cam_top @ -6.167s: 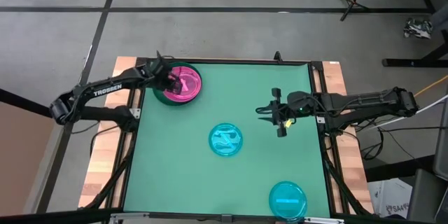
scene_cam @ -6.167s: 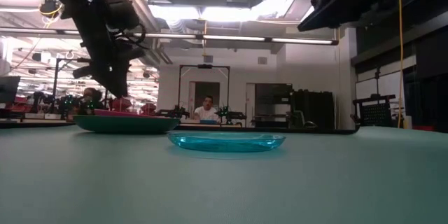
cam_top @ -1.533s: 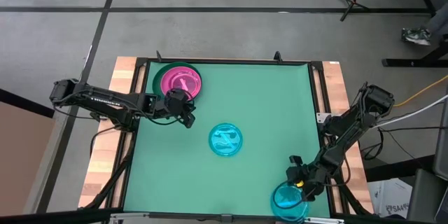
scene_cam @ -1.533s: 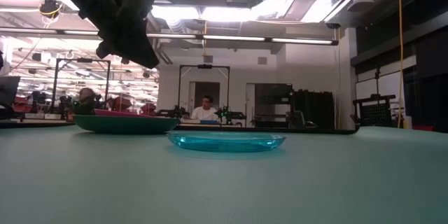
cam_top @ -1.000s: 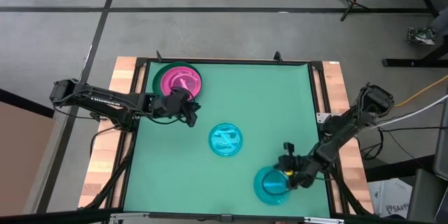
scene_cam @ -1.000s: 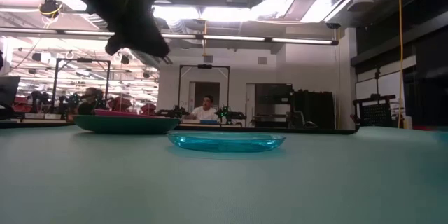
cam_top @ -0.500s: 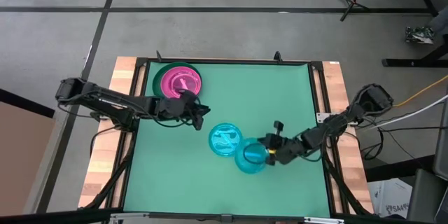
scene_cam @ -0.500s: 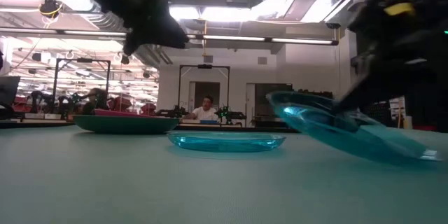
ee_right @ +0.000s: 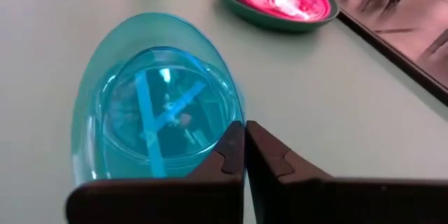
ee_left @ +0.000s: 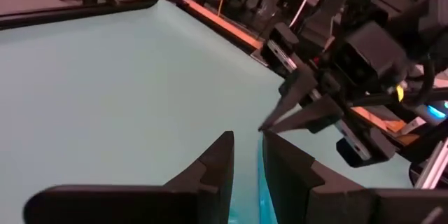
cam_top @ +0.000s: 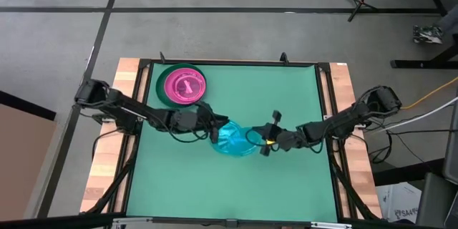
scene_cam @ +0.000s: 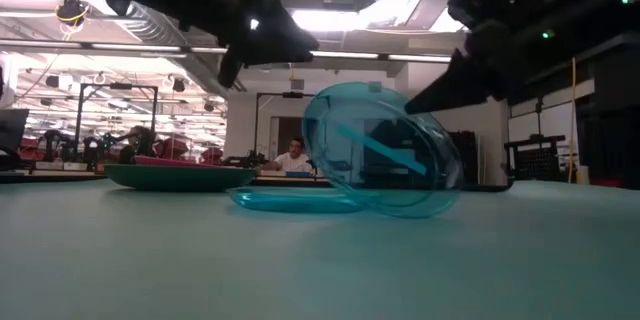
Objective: Stack plastic plates
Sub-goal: Stack the bottom blue plate on top of the light pink plate
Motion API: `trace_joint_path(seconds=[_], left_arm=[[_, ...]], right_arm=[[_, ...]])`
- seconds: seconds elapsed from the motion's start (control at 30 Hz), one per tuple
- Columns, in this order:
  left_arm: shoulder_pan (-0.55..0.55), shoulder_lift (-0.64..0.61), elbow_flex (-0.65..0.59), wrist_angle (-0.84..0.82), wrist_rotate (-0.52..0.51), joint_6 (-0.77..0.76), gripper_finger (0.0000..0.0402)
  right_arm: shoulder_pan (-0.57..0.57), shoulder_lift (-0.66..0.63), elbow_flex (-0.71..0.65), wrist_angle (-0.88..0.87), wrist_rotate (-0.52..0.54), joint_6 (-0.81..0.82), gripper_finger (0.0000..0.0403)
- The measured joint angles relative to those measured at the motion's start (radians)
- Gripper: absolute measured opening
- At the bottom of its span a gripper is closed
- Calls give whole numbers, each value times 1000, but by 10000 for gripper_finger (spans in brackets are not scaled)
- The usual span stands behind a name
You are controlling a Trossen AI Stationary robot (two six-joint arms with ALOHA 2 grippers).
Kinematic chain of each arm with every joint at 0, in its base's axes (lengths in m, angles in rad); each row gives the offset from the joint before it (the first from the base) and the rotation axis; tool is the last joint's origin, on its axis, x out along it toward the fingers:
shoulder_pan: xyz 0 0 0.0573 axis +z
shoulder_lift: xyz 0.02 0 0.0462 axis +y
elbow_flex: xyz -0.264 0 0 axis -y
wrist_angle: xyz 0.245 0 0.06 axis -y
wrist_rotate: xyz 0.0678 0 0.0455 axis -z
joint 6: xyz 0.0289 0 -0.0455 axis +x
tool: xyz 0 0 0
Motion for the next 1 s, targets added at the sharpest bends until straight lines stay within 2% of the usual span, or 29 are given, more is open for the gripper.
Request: trace_joint_path(seconds=[0.13,0.33,0.57,0.7,1.0], left_arm=[[-19,54,53,0,-3,30,70],[-64,127,160,-13,-11,170,70],[-121,141,235,-130,-179,330,70],[-145,141,235,-200,-264,336,70],[-174,141,235,-303,-273,329,70]], right_arm=[[-24,0,0,28,0,-2,0],[-35,0,0,37,0,-2,0],[-34,0,0,48,-1,-2,0],[-34,0,0,48,-1,-2,0],[-34,0,0,48,-1,-2,0]])
